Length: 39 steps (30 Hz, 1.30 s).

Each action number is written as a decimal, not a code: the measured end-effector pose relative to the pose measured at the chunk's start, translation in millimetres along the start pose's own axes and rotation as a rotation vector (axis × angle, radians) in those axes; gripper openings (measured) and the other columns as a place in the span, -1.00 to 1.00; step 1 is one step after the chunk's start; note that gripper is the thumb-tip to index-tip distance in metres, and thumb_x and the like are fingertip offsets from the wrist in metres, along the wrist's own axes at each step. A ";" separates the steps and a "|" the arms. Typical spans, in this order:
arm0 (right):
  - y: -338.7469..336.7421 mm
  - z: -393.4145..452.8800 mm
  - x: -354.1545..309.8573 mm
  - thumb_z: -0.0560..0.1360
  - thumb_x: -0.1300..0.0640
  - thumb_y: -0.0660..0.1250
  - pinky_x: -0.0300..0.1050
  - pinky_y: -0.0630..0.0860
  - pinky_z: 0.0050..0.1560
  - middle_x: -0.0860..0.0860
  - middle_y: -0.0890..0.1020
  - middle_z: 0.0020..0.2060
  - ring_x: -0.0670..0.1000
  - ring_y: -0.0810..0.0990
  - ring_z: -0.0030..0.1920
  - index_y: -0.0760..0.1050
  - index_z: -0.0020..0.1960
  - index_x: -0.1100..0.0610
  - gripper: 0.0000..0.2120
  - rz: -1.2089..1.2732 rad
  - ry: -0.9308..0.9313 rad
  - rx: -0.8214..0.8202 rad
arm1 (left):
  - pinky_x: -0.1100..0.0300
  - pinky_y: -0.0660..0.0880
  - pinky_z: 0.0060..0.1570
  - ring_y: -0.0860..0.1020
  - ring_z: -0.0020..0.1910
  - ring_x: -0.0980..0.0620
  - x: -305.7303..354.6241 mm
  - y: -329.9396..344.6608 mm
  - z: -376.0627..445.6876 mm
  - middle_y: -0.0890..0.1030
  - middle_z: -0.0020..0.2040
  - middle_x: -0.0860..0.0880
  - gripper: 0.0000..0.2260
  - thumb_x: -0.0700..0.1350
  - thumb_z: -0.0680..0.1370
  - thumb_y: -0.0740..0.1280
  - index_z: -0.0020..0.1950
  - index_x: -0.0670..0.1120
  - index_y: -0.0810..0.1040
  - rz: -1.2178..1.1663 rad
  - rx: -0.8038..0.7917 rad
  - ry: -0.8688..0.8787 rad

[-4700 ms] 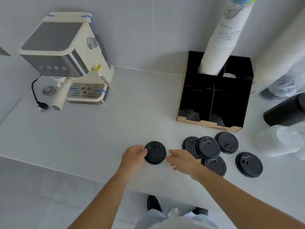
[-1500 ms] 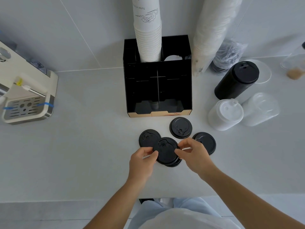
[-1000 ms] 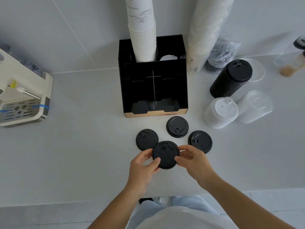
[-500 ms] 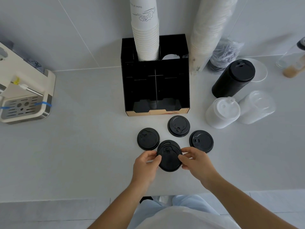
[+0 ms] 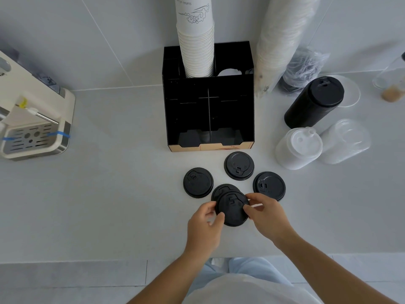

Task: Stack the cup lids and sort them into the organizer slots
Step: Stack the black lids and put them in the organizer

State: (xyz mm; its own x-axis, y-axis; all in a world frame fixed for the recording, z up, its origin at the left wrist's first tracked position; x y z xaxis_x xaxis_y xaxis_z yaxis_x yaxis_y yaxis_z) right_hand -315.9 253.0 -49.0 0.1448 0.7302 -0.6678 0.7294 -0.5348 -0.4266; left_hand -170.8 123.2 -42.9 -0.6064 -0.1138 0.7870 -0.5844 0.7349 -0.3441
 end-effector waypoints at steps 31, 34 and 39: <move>-18.2 2.5 -1.7 0.49 0.15 0.38 -0.12 0.60 -0.21 -0.06 0.73 -0.14 -0.02 0.67 -0.18 0.66 0.13 -0.01 -0.77 0.113 0.011 0.025 | -0.01 0.62 0.08 0.67 -0.10 0.05 -5.3 5.2 13.1 0.68 -0.04 0.01 -0.95 -0.08 0.49 0.43 -0.06 0.01 0.64 -0.195 0.057 -0.146; -41.0 -1.7 3.3 0.48 0.22 0.40 0.05 0.64 0.09 -0.02 0.75 -0.14 0.03 0.71 -0.09 0.67 0.09 0.02 -0.77 0.143 0.002 0.046 | 0.00 0.59 0.13 0.66 0.00 0.04 -0.1 25.3 10.3 0.68 -0.03 0.09 -0.92 -0.02 0.45 0.45 -0.07 0.06 0.63 -0.181 0.022 -0.145; -78.8 1.0 -2.5 0.51 0.24 0.39 -0.22 0.48 0.05 -0.10 0.70 -0.06 -0.14 0.65 -0.02 0.63 0.08 -0.05 -0.77 0.035 -0.087 0.128 | -0.02 0.61 0.09 0.65 -0.01 0.03 13.1 68.2 5.1 0.68 -0.02 0.05 -0.80 -0.05 0.48 0.41 0.06 0.15 0.54 -0.252 -0.074 -0.175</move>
State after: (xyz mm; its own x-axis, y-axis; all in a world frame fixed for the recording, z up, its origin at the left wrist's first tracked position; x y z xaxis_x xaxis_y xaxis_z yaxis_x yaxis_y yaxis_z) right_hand -374.5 292.9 -14.3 0.1060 0.6739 -0.7311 0.6328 -0.6129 -0.4732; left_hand -221.4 168.3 -58.7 -0.5351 -0.4068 0.7403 -0.6910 0.7150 -0.1065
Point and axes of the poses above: each hand's wrist, its own z-axis towards the middle knuckle, its own y-axis out of the palm, x = y × z, the point moved 8 cm from there along z, towards the middle knuckle
